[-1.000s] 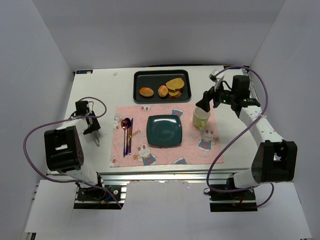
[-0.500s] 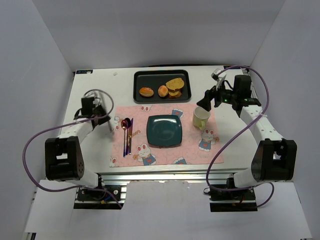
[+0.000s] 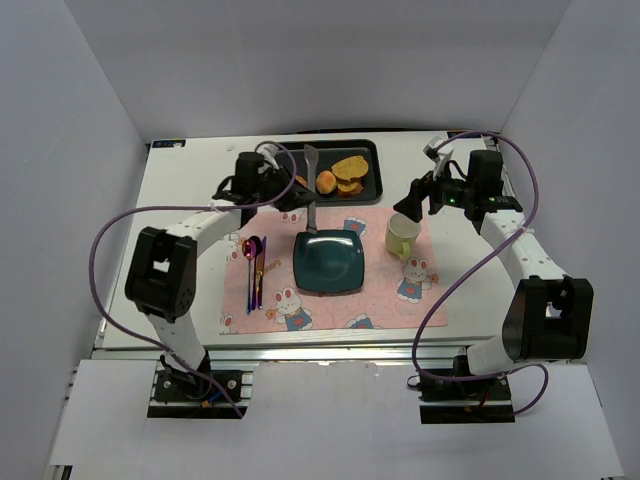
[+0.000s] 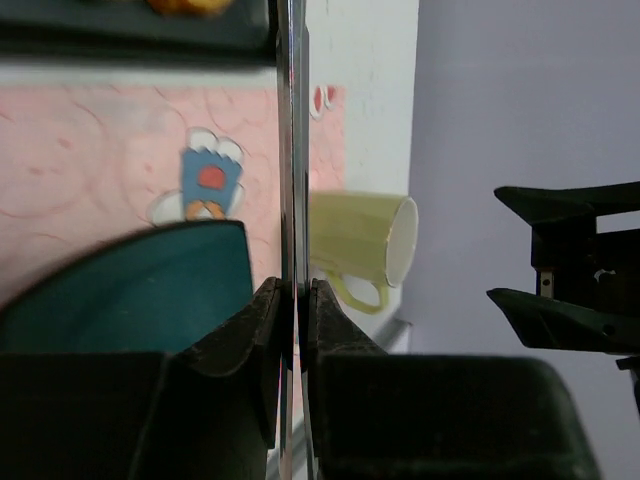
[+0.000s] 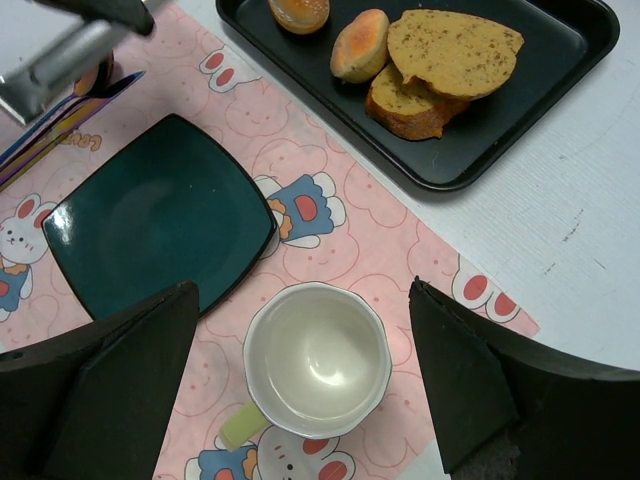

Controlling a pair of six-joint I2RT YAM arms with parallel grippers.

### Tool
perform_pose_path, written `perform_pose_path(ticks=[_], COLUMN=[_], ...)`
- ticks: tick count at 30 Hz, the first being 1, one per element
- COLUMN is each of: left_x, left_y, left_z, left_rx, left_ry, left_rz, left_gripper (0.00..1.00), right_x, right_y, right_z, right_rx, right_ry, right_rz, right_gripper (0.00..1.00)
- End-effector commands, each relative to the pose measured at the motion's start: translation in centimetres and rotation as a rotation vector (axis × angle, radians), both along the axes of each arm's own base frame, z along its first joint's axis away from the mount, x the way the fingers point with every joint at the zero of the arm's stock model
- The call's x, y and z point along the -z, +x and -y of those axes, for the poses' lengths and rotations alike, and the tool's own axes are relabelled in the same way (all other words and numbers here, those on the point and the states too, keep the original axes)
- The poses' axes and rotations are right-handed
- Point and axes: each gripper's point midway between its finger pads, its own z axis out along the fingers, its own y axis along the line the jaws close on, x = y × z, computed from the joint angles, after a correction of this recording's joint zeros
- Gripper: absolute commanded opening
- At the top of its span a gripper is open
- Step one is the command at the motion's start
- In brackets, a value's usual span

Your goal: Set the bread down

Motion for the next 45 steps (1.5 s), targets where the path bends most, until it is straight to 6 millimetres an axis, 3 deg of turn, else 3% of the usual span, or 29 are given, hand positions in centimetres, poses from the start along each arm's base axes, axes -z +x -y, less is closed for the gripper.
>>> perform_pose_path(ticks=[1,8,19,25,32,45], left_x=[-3.9,-3.2,-1.5,-2.1,0.0,-0.2], left_y=[-0.7,-0.4,-1.6,-1.1,-1.2,0.0], left_z=[4.0,6.3,6.1,6.6,6.4,7.0], left_rx=[0.068,0.052,0.001,0.005,-0.019,-0.077], left_ry=[-0.147,-0.155,-0.146,-0.169,-0.133,-0.227], left_rz=[-0.022,-0.084,-0.201,-0.202,-0.277,-0.339], left_gripper=[0.18,0.29,0.43,0.44,0.44,0.51], right_x=[-2.3,-2.2,-2.0,-1.9,-1.8,-1.7], right_y=[0.5,0.3,0.4,0.3,0.2,0.1], right_z=[0.1,0.3,0.3,0.5,0.7,0.6], right_rx=[-0.004,0.000,-0.004,0.000,0.006,0.000], right_ry=[0.020,0.019,0.025,0.024,0.023,0.029], right_rz=[0.075,0.078,0.069,0.070,0.068,0.070], right_gripper=[0.89,0.89,0.89,0.89,0.89,0.89])
